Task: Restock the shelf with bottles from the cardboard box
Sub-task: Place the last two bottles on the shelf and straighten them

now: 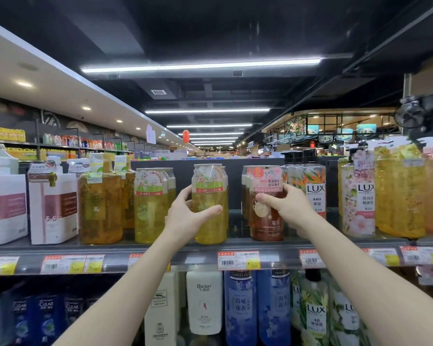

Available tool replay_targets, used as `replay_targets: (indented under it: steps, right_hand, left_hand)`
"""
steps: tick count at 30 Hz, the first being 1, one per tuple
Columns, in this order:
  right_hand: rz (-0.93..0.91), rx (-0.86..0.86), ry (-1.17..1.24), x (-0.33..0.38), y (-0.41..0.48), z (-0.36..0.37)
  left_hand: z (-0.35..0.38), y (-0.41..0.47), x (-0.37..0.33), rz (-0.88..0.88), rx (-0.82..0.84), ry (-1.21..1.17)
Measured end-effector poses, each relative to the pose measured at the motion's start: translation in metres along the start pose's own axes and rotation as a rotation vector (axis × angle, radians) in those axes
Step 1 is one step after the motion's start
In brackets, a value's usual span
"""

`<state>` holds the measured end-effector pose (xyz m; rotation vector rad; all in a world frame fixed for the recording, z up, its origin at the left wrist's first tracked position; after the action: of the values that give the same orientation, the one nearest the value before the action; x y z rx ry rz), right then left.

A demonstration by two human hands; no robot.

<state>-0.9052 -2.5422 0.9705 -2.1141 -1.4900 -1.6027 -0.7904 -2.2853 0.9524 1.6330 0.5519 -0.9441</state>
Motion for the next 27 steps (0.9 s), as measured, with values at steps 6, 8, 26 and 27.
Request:
replay_targets:
  steps: [6,8,26,27]
  right_hand:
    - [0.009,0.002,-0.017,-0.002,0.0,0.001]
    - [0.017,-0.003,-0.027,-0.002,-0.001,0.001]
    - [-0.071,-0.388,-0.251,0.037,-0.087,0.01]
    - [-0.129,-0.393,-0.245,0.044,-0.094,0.021]
  left_hand:
    - [-0.001,0.008,0.012,-0.037,0.067,0.003]
    - [-0.001,0.009,0.012,-0.031,0.085,0.004]
    - [-0.013,0.005,0.03,-0.112,0.121,0.049]
    - [-0.014,0.003,0.03,-0.103,0.138,0.047]
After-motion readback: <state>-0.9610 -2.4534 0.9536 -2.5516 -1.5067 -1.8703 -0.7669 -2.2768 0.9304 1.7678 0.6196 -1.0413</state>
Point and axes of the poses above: each hand's wrist, its own y-axis towards the middle knuckle, its own z-axis out of the palm, x = y × z, the point moved 7 cm from there along y, towards the middle knuckle, and after that the axes turned 12 degrees about -y, right-handed, at the moved point
